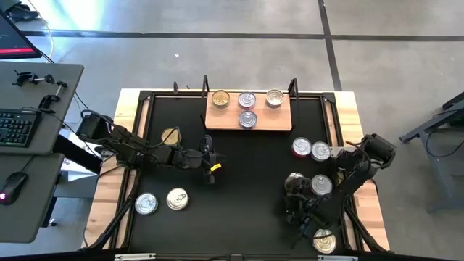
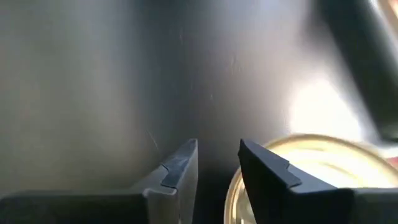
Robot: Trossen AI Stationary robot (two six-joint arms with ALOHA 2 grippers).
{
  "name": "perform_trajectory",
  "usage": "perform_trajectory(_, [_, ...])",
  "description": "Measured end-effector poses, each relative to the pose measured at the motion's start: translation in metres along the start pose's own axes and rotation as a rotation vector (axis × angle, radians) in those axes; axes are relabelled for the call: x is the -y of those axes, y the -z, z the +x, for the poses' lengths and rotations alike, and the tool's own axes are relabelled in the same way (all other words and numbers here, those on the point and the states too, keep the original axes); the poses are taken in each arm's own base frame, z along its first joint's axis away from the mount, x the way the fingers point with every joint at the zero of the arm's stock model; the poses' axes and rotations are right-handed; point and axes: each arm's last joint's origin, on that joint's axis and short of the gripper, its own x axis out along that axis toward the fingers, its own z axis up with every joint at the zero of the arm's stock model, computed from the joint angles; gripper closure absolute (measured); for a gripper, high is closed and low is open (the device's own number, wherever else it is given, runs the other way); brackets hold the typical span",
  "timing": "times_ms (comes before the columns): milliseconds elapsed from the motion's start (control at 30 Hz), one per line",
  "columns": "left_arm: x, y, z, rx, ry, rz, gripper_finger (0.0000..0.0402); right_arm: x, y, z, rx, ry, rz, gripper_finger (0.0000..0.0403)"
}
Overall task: Stack canned seafood by type on shelf
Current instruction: Align the blue tuna can with the other blue tuna can on the shelf
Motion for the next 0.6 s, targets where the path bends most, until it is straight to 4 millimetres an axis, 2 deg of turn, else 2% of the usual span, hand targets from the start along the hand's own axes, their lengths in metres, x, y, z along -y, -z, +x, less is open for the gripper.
perform_trajectory(333, [0.0, 0.0, 0.0, 0.003, 0.0, -0.002, 0.0349, 0.01, -0.026, -0.04, -0.068, 0.121, 0.042, 0.0292])
perform_trajectory(467, [0.0, -0.001, 0.0, 0.004, 0.0, -0.002, 0.0349, 0.014, -0.018, -0.043, -0.095, 0.15, 0.017, 0.0282])
perform_trajectory(600, [0.0, -0.001, 0.0, 0.004, 0.003, -0.001, 0.0349, 0.019, -0.001, -0.031, -0.155, 0.185, 0.015, 0.0236])
